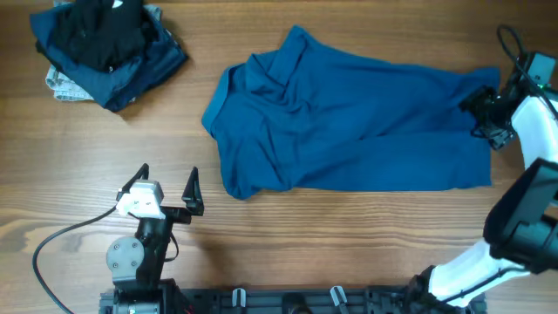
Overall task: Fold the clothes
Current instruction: 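Grasp the shirt's right hem corner with the right gripper and pull it rightward, then reach the left gripper to the shirt's left-center edge and grasp it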
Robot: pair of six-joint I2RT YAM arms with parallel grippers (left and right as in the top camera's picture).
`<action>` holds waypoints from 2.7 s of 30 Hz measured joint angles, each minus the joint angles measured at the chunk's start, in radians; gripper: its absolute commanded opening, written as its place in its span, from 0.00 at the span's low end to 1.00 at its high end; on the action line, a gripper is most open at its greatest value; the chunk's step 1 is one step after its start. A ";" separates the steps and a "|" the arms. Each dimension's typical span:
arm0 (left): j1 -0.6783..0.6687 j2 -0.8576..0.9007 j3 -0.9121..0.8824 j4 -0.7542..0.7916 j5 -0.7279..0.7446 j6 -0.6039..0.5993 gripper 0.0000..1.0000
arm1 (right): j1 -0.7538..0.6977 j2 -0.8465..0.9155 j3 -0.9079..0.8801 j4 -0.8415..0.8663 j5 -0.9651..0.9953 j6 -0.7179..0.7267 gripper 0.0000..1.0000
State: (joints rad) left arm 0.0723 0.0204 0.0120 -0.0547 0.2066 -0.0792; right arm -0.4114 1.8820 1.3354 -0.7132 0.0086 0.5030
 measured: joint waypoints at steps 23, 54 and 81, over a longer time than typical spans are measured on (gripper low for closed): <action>0.000 0.000 0.000 0.000 0.000 0.000 1.00 | 0.000 0.132 -0.002 0.029 0.029 0.020 0.26; 0.001 0.216 0.337 0.100 0.353 -0.142 1.00 | 0.000 0.084 -0.002 -0.090 0.053 0.004 0.25; -0.538 1.132 1.136 -0.769 0.112 -0.108 1.00 | 0.000 0.083 -0.002 -0.106 0.051 -0.006 0.25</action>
State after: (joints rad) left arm -0.4660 1.1526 1.1477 -0.8238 0.3183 -0.1867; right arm -0.4114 1.9652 1.3338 -0.8196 0.0601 0.4965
